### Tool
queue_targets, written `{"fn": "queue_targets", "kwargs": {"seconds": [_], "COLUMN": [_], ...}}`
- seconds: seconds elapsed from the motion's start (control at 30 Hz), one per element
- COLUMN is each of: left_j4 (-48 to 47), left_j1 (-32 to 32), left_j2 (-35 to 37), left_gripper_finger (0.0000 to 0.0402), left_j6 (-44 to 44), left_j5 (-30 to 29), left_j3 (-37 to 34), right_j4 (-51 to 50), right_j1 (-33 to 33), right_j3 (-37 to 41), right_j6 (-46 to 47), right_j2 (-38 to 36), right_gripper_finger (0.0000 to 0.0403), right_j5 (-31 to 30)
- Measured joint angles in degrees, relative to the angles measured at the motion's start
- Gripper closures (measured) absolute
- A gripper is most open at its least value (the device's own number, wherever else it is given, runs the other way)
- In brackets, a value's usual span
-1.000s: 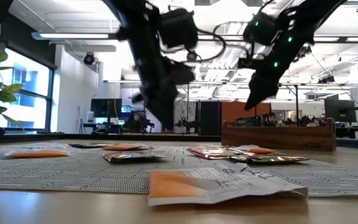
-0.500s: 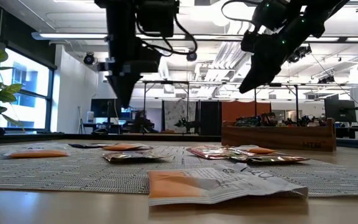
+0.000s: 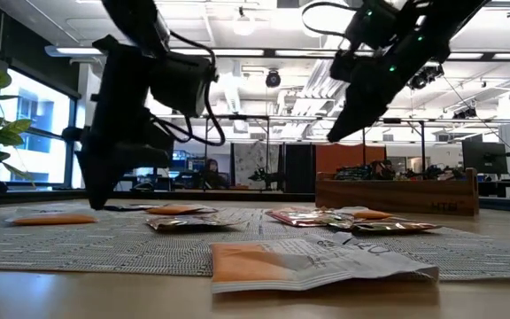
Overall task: Pick & Place Tea
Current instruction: Put the black tea bag into the left section of the wooden organizer
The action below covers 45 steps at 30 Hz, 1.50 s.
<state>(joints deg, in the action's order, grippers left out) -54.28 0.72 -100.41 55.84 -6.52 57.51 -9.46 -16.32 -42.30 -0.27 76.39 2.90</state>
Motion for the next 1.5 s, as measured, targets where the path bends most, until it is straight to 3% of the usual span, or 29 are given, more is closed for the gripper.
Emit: {"fn": "queue_targets", "kwargs": {"seconds": [0.2, 0.4, 0.87, 1.03, 1.17, 1.5], "left_j4": [5.5, 9.8, 5.9, 3.8, 3.4, 2.6], "left_j1": [0.0, 0.0, -0.1, -0.1, -1.4, -1.8], "left_j2": [0.2, 0.1, 0.1, 0.1, 0.1, 0.9], "left_gripper_finger": [0.0401, 0.0401, 0.0402, 0.0402, 0.0401, 0.0401], "left_j6": [-1.4, -3.1, 3.2, 3.6, 4.1, 4.5], "left_j5": [-1.3, -2.2, -0.2, 0.8, -2.3, -3.2], "left_j3": [0.4, 0.7, -0.6, -0.9, 0.2, 0.2], "right_j4": [13.6, 28.2, 22.5, 24.8, 25.0, 24.9], "right_j1": [0.5, 2.4, 4.1, 5.2, 5.6, 5.5], "right_j3": [0.0, -1.4, -20.9, -23.9, -25.3, -25.4], "right_j6": [0.5, 0.5, 5.8, 10.2, 11.8, 13.5], "right_j2": [11.0, 24.9, 38.9, 42.5, 44.6, 44.8], "right_gripper_finger": [0.0279, 0.0286, 0.0299, 0.0299, 0.0299, 0.0299], "right_j5": [9.9, 9.1, 10.5, 9.2, 6.2, 2.1]}}
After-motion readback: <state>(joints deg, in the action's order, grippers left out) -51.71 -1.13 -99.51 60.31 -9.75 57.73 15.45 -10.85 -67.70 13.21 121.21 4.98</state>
